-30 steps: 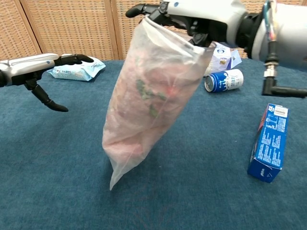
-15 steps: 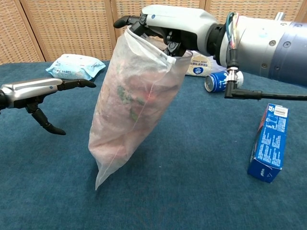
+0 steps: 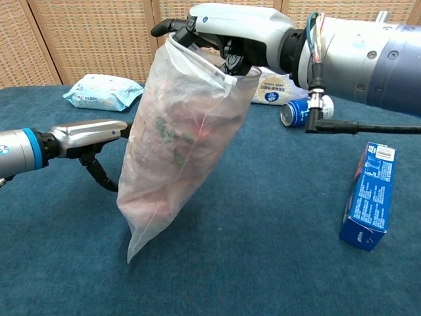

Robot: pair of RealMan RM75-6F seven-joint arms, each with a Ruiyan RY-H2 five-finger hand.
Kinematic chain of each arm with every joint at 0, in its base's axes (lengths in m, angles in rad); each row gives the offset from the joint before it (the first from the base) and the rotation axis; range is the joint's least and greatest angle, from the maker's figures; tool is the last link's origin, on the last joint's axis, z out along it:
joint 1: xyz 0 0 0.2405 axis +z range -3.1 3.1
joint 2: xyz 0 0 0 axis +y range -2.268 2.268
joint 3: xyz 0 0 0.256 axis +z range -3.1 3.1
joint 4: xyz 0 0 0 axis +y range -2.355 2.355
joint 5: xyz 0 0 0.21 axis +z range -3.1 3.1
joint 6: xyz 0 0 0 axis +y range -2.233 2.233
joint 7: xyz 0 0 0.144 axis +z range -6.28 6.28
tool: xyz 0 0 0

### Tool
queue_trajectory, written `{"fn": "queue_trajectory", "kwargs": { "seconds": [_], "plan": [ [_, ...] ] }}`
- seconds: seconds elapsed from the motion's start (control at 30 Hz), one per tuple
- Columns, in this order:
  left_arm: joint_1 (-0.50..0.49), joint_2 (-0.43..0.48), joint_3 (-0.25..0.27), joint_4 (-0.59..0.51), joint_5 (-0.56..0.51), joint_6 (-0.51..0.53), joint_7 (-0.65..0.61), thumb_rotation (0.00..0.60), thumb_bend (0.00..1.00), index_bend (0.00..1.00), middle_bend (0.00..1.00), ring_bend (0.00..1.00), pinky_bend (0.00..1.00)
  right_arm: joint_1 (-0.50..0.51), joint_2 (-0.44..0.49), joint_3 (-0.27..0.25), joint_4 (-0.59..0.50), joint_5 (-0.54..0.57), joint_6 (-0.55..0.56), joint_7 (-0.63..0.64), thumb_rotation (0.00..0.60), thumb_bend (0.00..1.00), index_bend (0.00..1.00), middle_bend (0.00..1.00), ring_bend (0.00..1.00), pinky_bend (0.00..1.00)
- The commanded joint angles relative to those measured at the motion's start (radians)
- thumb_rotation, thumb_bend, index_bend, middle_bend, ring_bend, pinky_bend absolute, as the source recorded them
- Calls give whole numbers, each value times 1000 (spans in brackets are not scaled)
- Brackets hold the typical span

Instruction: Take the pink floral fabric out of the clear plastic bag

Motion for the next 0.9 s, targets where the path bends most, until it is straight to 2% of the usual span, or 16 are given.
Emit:
{"fn": "queue_trajectory", "kwargs": {
  "seconds": [0.03, 0.47, 0.67, 0.73, 0.9],
  "plan": [
    [-6, -5, -6, -5, -6, -3, 13, 600, 276, 279, 0, 0, 0, 1, 0, 0, 0, 2, 0, -3, 600, 693, 811, 0, 0, 0],
    [-29, -44, -17, 7, -17, -24, 26, 600, 293, 287, 0, 0, 0, 7, 2, -2, -6, 2, 4, -10, 600, 693, 811, 0, 0, 0],
    [-36, -62, -20, 14, -17, -20, 20, 600, 396, 358, 0, 0, 0, 10, 3, -2, -6, 6, 3, -12, 600, 693, 811, 0, 0, 0],
    [-36, -66, -22, 17, -18, -14, 22, 600, 433, 409, 0, 0, 0, 10, 3, -3, -6, 7, 3, -12, 600, 694, 811, 0, 0, 0],
    [-36, -70, -24, 21, -22, -13, 26, 600, 445, 450, 0, 0, 0, 11, 4, -3, -8, 8, 4, -11, 600, 693, 811, 0, 0, 0]
  ]
}}
